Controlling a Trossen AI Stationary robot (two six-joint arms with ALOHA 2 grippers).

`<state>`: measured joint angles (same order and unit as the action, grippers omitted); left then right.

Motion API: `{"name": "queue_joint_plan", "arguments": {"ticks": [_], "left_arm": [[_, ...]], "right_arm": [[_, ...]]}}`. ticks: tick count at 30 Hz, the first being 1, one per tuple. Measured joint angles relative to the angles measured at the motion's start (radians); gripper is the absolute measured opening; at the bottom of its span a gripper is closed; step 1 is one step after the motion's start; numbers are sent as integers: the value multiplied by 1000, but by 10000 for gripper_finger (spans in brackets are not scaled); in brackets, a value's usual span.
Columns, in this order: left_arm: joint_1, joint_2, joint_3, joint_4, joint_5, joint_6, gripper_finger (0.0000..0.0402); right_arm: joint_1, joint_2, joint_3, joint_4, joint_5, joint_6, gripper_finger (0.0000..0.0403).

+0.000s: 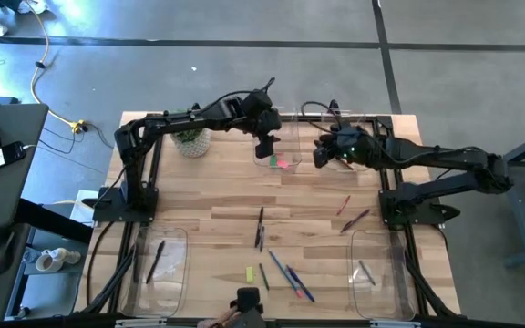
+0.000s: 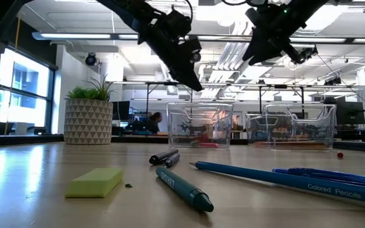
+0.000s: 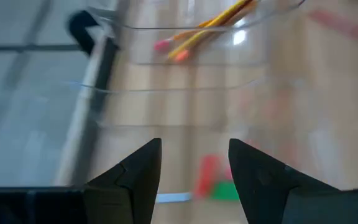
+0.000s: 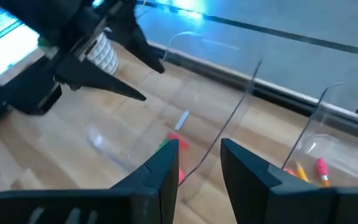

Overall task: Sort crayons/erasers/pens/pencils in bins
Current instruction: Put the violet pen into the bottom left transparent bin

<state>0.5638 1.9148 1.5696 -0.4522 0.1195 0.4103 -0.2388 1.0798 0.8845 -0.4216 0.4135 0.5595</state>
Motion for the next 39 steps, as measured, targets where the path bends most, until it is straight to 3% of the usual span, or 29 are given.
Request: {"name": "queue_joint_plan", "arguments": {"ticks": [3,6,16,26,39], "left_arm": [[-19,0,9,0,-125,55,175],[-32,0,10,-11,-184,43,175],[-48,-45,10,-181,-184,-109,174],[-76,-173,10,-305,-155,-292,174],[-245,-188,9,-420,-157,-512,174]], "right_arm": [[-25,0,0,4,-11,0,110],[-32,0,0,-8,-48,-7,110],[-28,0,0,-137,-209,-22,110],[-6,0,0,-298,-428,-132,110],[70,0,0,-585,-546,-355,110]]}}
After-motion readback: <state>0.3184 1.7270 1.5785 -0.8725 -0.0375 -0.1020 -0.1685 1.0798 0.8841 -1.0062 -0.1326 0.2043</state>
